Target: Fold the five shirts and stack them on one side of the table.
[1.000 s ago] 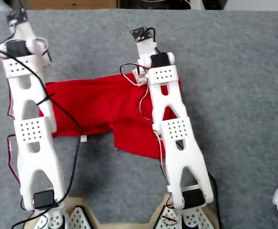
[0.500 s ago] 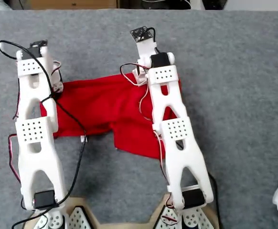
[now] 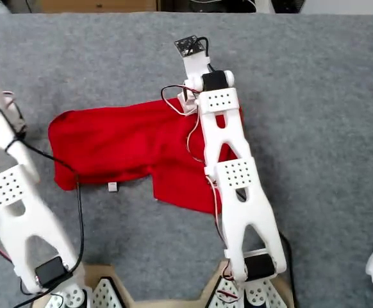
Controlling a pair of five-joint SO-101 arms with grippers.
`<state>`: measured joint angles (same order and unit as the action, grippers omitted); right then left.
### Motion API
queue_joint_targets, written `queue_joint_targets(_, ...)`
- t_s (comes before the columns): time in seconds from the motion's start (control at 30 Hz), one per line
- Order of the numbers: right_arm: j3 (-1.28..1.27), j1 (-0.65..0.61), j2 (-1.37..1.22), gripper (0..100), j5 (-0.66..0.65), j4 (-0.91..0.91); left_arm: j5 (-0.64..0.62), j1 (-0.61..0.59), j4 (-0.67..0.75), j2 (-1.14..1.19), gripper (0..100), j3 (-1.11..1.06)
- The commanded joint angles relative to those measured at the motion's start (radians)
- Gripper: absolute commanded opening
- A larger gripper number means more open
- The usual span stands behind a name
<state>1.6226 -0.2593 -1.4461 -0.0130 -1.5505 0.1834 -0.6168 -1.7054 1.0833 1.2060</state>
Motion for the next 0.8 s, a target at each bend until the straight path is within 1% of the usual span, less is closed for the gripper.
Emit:
queue_joint_targets(0.0, 0.03, 0.028, 0.004, 0.5, -0.009, 0.009, 0.035, -0.054, 0.014, -0.022, 2, 0.058)
queue_joint_targets(0.13, 0.03, 0.028, 0.004, 0.5, -0.009, 0.009, 0.037, -0.1, 0.014, -0.025, 2, 0.058)
queue_joint_targets(0.23, 0.041, 0.022, 0.007, 0.5, -0.009, 0.008, 0.035, -0.098, 0.002, -0.033, 2, 0.06)
queue_joint_targets(0.33, 0.047, 0.012, 0.074, 0.5, -0.011, -0.006, 0.034, -0.052, -0.058, -0.061, 2, 0.1)
queue_joint_targets(0.43, 0.047, -0.002, 0.183, 0.9, -0.018, -0.077, 0.034, 0.006, -0.057, -0.136, 2, 0.109)
queue_joint_targets(0.5, 0.044, -0.024, 0.26, 0.9, -0.054, -0.126, 0.034, 0.04, -0.057, -0.229, 2, 0.081)
queue_joint_targets(0.57, 0.044, -0.044, 0.317, 0.9, -0.075, -0.167, 0.038, 0.072, -0.057, -0.329, 2, 0.005)
queue_joint_targets(0.63, 0.045, -0.054, 0.361, 2.1, -0.077, -0.195, 0.038, 0.103, -0.057, -0.43, 2, -0.118)
queue_joint_targets(0.7, 0.045, -0.058, 0.395, 7.2, -0.091, -0.229, 0.038, 0.138, -0.057, -0.535, 2, -0.273)
queue_joint_targets(0.77, 0.042, -0.054, 0.423, 13.9, -0.132, -0.236, 0.04, 0.184, -0.055, -0.639, 2, -0.448)
